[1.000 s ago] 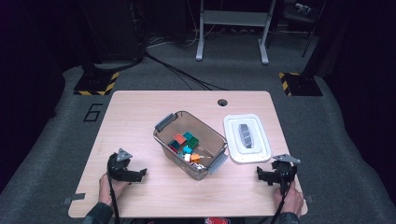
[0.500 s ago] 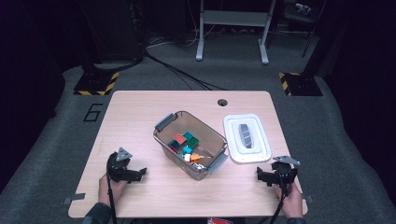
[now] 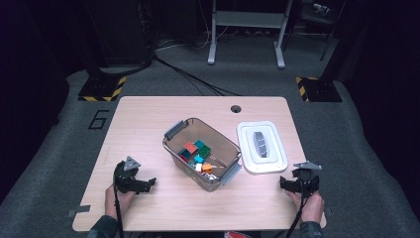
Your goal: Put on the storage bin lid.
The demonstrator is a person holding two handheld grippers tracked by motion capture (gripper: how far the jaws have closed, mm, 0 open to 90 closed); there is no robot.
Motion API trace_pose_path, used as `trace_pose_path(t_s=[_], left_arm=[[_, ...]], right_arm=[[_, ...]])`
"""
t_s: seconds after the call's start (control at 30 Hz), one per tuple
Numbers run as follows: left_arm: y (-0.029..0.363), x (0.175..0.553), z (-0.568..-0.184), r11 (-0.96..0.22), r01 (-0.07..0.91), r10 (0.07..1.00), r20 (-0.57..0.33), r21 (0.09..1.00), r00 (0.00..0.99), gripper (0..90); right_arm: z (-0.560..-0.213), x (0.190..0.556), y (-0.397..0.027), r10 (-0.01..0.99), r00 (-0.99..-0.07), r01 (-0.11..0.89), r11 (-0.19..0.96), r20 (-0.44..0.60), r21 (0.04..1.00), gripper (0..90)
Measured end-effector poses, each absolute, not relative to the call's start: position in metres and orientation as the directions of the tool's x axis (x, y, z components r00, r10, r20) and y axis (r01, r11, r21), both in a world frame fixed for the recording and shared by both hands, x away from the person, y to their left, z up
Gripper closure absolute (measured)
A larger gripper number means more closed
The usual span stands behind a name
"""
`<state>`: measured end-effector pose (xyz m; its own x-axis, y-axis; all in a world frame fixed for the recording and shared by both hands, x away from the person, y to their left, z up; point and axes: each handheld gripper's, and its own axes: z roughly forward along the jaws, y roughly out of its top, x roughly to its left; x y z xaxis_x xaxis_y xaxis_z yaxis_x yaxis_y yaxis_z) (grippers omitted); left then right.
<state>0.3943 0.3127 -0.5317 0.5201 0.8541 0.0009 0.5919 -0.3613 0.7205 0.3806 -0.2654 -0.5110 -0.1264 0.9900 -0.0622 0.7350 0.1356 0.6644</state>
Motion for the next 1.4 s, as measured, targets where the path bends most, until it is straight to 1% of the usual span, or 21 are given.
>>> trace_pose_path(t_s=[0.07, 0.1, 0.27, 0.3, 0.33, 0.4, 0.43, 0.47, 0.53, 0.6, 0.8, 0.97, 1.03, 1.07, 1.1, 1.13, 1.17, 1.2, 1.23, 1.37, 1.4], left_arm=[[0.313, 0.394, -0.531, -0.364, 0.593, 0.854, 0.003, 0.718, 0.52, 0.0], [0.313, 0.394, -0.531, -0.364, 0.593, 0.854, 0.003, 0.718, 0.52, 0.0], [0.313, 0.394, -0.531, -0.368, 0.593, 0.853, 0.006, 0.716, 0.522, 0.1], [0.313, 0.394, -0.531, -0.368, 0.593, 0.853, 0.006, 0.716, 0.522, 0.1], [0.313, 0.394, -0.531, -0.368, 0.593, 0.853, 0.006, 0.716, 0.522, 0.1], [0.313, 0.394, -0.531, -0.365, 0.593, 0.854, 0.004, 0.718, 0.521, 0.1], [0.313, 0.394, -0.531, -0.37, 0.592, 0.852, 0.008, 0.715, 0.523, 0.1], [0.313, 0.394, -0.531, -0.367, 0.592, 0.853, 0.006, 0.717, 0.522, 0.1], [0.313, 0.394, -0.531, -0.368, 0.592, 0.853, 0.006, 0.717, 0.522, 0.2], [0.313, 0.394, -0.531, -0.367, 0.592, 0.853, 0.006, 0.717, 0.522, 0.2], [0.313, 0.394, -0.531, -0.366, 0.592, 0.853, 0.005, 0.718, 0.521, 0.2], [0.313, 0.394, -0.531, -0.373, 0.593, 0.85, 0.007, 0.713, 0.527, 0.3], [0.313, 0.395, -0.531, -0.37, 0.591, 0.851, 0.007, 0.717, 0.525, 0.3], [0.313, 0.395, -0.531, -0.37, 0.591, 0.851, 0.007, 0.717, 0.525, 0.3], [0.313, 0.394, -0.531, -0.371, 0.593, 0.851, 0.006, 0.714, 0.526, 0.5], [0.313, 0.394, -0.531, -0.371, 0.593, 0.851, 0.006, 0.714, 0.526, 0.5], [0.313, 0.394, -0.531, -0.369, 0.593, 0.851, 0.004, 0.715, 0.524, 0.5], [0.313, 0.394, -0.531, -0.369, 0.593, 0.851, 0.004, 0.715, 0.524, 0.5], [0.312, 0.394, -0.532, -0.365, 0.59, 0.853, 0.005, 0.72, 0.522, 0.5], [0.313, 0.394, -0.531, -0.367, 0.591, 0.852, 0.004, 0.718, 0.524, 0.5], [0.313, 0.394, -0.531, -0.367, 0.591, 0.852, 0.004, 0.718, 0.524, 0.5]], right_arm=[[-0.504, 0.383, -0.264, 0.992, -0.117, 0.737, 0.116, -0.043, 0.665, 13.9], [-0.501, 0.386, -0.265, 0.99, -0.136, 0.73, 0.133, -0.047, 0.67, 13.4], [-0.488, 0.393, -0.259, 0.985, -0.172, 0.712, 0.148, -0.034, 0.686, 13.5], [-0.485, 0.398, -0.254, 0.975, -0.219, 0.695, 0.18, -0.035, 0.696, 10.4], [-0.485, 0.398, -0.254, 0.975, -0.219, 0.695, 0.18, -0.035, 0.696, 10.4], [-0.483, 0.402, -0.248, 0.969, -0.248, 0.686, 0.187, -0.015, 0.703, 7.9], [-0.482, 0.409, -0.242, 0.966, -0.258, 0.682, 0.185, -0.005, 0.708, 4.1], [-0.481, 0.412, -0.24, 0.964, -0.266, 0.682, 0.185, 0.004, 0.707, 2.6], [-0.478, 0.42, -0.235, 0.963, -0.27, 0.68, 0.173, 0.023, 0.713, 0.0], [-0.476, 0.428, -0.23, 0.959, -0.281, 0.676, 0.169, 0.038, 0.717, 0.0], [-0.473, 0.445, -0.216, 0.954, -0.296, 0.689, 0.18, 0.046, 0.702, 0.0], [-0.474, 0.46, -0.207, 0.959, -0.281, 0.701, 0.181, 0.034, 0.69, 0.0], [-0.475, 0.471, -0.202, 0.959, -0.282, 0.709, 0.183, 0.035, 0.681, 8.1], [-0.475, 0.471, -0.202, 0.959, -0.282, 0.709, 0.183, 0.035, 0.681, 8.1], [-0.476, 0.477, -0.199, 0.959, -0.276, 0.713, 0.165, 0.057, 0.681, 15.0], [-0.476, 0.477, -0.199, 0.959, -0.276, 0.713, 0.165, 0.057, 0.681, 15.0], [-0.478, 0.486, -0.197, 0.962, -0.263, 0.727, 0.15, 0.069, 0.67, 19.7], [-0.478, 0.486, -0.197, 0.962, -0.263, 0.727, 0.15, 0.069, 0.67, 19.7], [-0.48, 0.491, -0.193, 0.965, -0.255, 0.725, 0.155, 0.053, 0.671, 27.7], [-0.488, 0.499, -0.183, 0.965, -0.26, 0.725, 0.212, -0.026, 0.656, 38.9], [-0.488, 0.499, -0.183, 0.965, -0.26, 0.725, 0.212, -0.026, 0.656, 38.9]])
